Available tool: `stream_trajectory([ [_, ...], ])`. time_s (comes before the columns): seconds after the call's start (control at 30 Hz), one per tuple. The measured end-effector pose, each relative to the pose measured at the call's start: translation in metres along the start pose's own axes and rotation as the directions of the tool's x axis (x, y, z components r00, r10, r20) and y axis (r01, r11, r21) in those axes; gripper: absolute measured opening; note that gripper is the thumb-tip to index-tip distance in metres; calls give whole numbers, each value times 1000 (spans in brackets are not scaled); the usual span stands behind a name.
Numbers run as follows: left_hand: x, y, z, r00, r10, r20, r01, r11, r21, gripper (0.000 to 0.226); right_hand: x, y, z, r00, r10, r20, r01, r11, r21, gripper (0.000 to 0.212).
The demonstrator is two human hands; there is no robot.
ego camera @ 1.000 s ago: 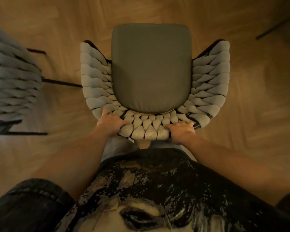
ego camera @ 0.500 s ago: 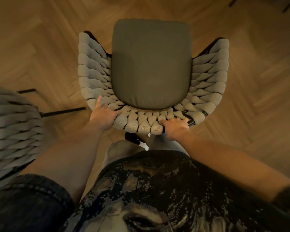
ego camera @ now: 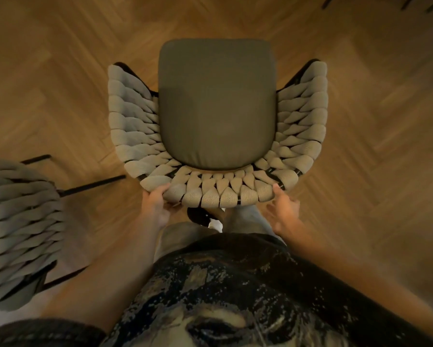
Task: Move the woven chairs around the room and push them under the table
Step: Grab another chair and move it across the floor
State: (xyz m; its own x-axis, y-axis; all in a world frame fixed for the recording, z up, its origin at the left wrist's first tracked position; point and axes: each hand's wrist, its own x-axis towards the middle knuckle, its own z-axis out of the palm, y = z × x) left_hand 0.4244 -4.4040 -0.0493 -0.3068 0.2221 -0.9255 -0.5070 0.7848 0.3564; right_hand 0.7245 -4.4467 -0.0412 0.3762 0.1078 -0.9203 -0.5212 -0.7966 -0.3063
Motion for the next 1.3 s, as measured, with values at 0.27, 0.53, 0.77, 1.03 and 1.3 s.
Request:
stream_trajectory([
  [0.27, 13, 12, 32, 991, 46, -124, -43, 999, 28, 49, 20, -36, 32, 990, 98, 99, -101, 995, 23, 27],
  [0.53, 18, 56, 86, 988, 88, -129, -85, 996, 30, 55, 31, -101, 59, 991, 103, 81, -105, 994, 17, 30],
  [0.77, 30, 102, 139, 990, 43, -134, -36, 998, 54, 58, 42, -173, 87, 993, 91, 71, -89, 995, -35, 22],
  [1.03, 51, 189, 226, 994, 25, -110, -15, 996, 91, 55, 55, -280, 138, 993, 102, 60, -101, 995, -27, 15],
  [1.3, 66, 285, 328, 997, 55, -59, -50, 995, 88, 51, 74, -399, 199, 991, 119, 66, -120, 993, 1, 5],
])
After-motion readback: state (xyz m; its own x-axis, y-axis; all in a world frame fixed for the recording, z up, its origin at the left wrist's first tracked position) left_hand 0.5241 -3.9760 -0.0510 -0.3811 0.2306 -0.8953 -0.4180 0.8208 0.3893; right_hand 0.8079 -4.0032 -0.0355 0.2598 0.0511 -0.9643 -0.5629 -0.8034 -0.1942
